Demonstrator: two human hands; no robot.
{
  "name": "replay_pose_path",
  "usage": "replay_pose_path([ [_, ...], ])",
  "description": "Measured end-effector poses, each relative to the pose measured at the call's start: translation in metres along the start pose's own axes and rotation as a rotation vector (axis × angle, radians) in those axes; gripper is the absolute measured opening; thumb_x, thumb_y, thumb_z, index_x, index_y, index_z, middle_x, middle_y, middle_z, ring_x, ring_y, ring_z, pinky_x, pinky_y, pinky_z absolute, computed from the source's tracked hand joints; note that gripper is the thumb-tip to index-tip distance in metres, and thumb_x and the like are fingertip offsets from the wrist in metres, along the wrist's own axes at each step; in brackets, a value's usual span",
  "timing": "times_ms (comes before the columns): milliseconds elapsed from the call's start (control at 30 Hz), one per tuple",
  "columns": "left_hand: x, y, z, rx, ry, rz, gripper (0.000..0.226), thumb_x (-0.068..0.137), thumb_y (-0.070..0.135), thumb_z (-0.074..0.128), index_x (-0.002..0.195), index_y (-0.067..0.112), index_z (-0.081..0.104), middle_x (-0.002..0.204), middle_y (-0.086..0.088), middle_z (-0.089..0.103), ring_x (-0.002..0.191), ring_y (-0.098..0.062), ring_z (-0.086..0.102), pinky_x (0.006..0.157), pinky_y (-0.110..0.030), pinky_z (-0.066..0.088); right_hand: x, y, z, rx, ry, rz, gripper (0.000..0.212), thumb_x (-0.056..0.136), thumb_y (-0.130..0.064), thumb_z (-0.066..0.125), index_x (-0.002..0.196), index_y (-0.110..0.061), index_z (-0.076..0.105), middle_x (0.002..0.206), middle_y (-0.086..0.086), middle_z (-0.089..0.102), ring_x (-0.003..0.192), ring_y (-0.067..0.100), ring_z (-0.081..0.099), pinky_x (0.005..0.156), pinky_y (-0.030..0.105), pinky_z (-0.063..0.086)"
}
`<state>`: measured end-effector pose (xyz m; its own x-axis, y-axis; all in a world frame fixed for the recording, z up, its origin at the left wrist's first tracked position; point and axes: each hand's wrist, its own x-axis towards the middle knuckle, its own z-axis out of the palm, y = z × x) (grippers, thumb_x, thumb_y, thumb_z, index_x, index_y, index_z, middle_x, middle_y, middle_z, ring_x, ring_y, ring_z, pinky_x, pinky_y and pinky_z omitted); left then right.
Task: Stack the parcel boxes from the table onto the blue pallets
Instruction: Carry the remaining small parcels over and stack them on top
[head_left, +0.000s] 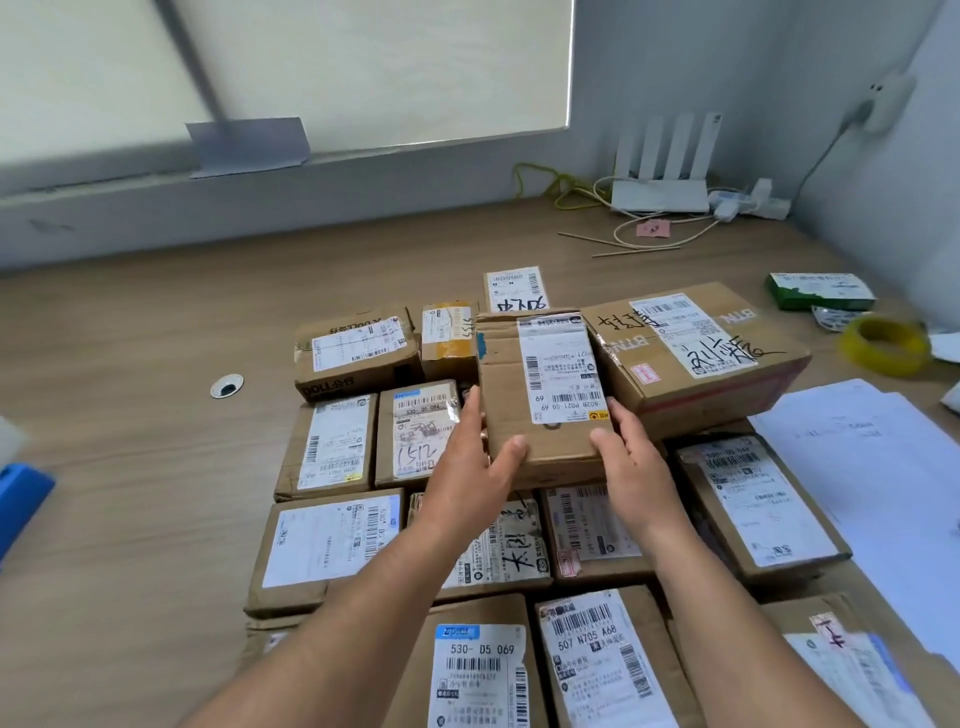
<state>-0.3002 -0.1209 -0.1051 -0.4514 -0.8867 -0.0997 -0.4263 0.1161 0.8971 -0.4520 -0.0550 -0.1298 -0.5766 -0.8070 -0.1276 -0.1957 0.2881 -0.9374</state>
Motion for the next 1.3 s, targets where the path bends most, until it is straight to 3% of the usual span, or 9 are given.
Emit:
replay_pose_path([
  [300, -0.016, -0.006, -0.004, -0.152, -0.058, 0.046, 0.067, 0.096, 0.02, 0.052, 0.144, 0.049, 0.014, 0.134, 0.017, 0.043, 0.123, -0.007, 0.047, 0.103, -0.036, 0.044, -0.008, 0.008, -0.015, 0.133, -0.168, -0.027, 0.05, 0.093, -0.032, 0.057, 0.139, -0.038, 0.04, 0.123, -0.006, 0.06, 0.106, 0.009, 0.059, 0.087, 0.036, 0.051],
  [400, -0.025, -0.01, -0.01, -0.16, -0.028, 0.072, 0.068, 0.096, 0.017, 0.052, 0.139, 0.052, 0.012, 0.138, 0.015, 0.04, 0.121, -0.002, 0.048, 0.1, -0.03, 0.047, -0.013, 0.006, -0.014, 0.133, -0.192, -0.079, 0.055, 0.089, -0.033, 0.064, 0.137, -0.04, 0.038, 0.13, -0.007, 0.054, 0.113, 0.003, 0.053, 0.096, 0.041, 0.048],
  [533, -0.039, -0.011, -0.026, -0.173, 0.021, 0.119, 0.065, 0.095, 0.011, 0.052, 0.134, 0.05, 0.016, 0.133, 0.018, 0.042, 0.111, 0.009, 0.05, 0.083, -0.012, 0.048, -0.021, -0.005, -0.006, 0.255, -0.253, -0.173, 0.061, 0.074, -0.038, 0.07, 0.124, -0.052, 0.039, 0.127, -0.006, 0.054, 0.11, 0.0, 0.057, 0.087, 0.025, 0.049],
  [600, -0.047, -0.012, -0.038, -0.162, 0.054, 0.136, 0.067, 0.095, 0.01, 0.053, 0.137, 0.048, 0.016, 0.137, 0.015, 0.041, 0.111, 0.006, 0.052, 0.083, -0.015, 0.049, -0.025, -0.012, 0.002, 0.264, -0.297, -0.217, 0.064, 0.064, -0.046, 0.071, 0.117, -0.062, 0.039, 0.124, -0.007, 0.056, 0.109, 0.004, 0.06, 0.079, 0.021, 0.052],
  [700, -0.062, -0.019, -0.06, -0.126, 0.101, 0.139, 0.071, 0.094, 0.014, 0.055, 0.145, 0.043, 0.014, 0.142, 0.009, 0.04, 0.118, -0.003, 0.051, 0.091, -0.029, 0.052, -0.03, -0.02, 0.02, 0.308, -0.383, -0.264, 0.073, 0.057, -0.047, 0.071, 0.123, -0.054, 0.038, 0.12, -0.001, 0.06, 0.101, 0.005, 0.065, 0.072, 0.016, 0.052],
  [867, -0.094, -0.028, -0.099, -0.112, 0.237, 0.149, 0.07, 0.086, 0.019, 0.056, 0.135, 0.054, 0.02, 0.13, 0.022, 0.049, 0.113, -0.004, 0.055, 0.087, -0.03, 0.054, -0.043, -0.04, 0.059, 0.344, -0.509, -0.327, 0.072, 0.057, -0.043, 0.074, 0.12, -0.054, 0.041, 0.119, 0.001, 0.063, 0.104, 0.01, 0.065, 0.08, 0.025, 0.055],
  [1067, -0.137, -0.043, -0.151, -0.129, 0.332, 0.135, 0.073, 0.081, 0.021, 0.058, 0.143, 0.041, 0.024, 0.126, 0.019, 0.052, 0.107, -0.001, 0.056, 0.083, -0.026, 0.054, -0.078, -0.066, 0.105, 0.293, -0.563, -0.412, 0.074, 0.065, -0.027, 0.075, 0.126, -0.048, 0.039, 0.118, -0.003, 0.063, 0.102, 0.006, 0.065, 0.077, 0.017, 0.052],
  [1200, -0.172, -0.054, -0.197, -0.077, 0.348, 0.123, 0.063, 0.091, 0.022, 0.06, 0.13, 0.056, 0.025, 0.121, 0.026, 0.05, 0.108, 0.009, 0.053, 0.082, -0.018, 0.052, -0.107, -0.083, 0.138, 0.281, -0.574, -0.437, 0.077, 0.056, -0.041, 0.075, 0.126, -0.05, 0.043, 0.116, -0.001, 0.065, 0.103, 0.012, 0.065, 0.084, 0.032, 0.056],
  [1300, -0.205, -0.069, -0.236, 0.027, 0.424, 0.072, 0.06, 0.092, 0.037, 0.056, 0.137, 0.052, 0.02, 0.129, 0.023, 0.046, 0.115, 0.006, 0.05, 0.085, -0.015, 0.046, -0.134, -0.099, 0.166, 0.269, -0.618, -0.456, 0.076, 0.054, -0.044, 0.074, 0.122, -0.053, 0.043, 0.113, -0.005, 0.065, 0.1, 0.007, 0.066, 0.082, 0.033, 0.057],
])
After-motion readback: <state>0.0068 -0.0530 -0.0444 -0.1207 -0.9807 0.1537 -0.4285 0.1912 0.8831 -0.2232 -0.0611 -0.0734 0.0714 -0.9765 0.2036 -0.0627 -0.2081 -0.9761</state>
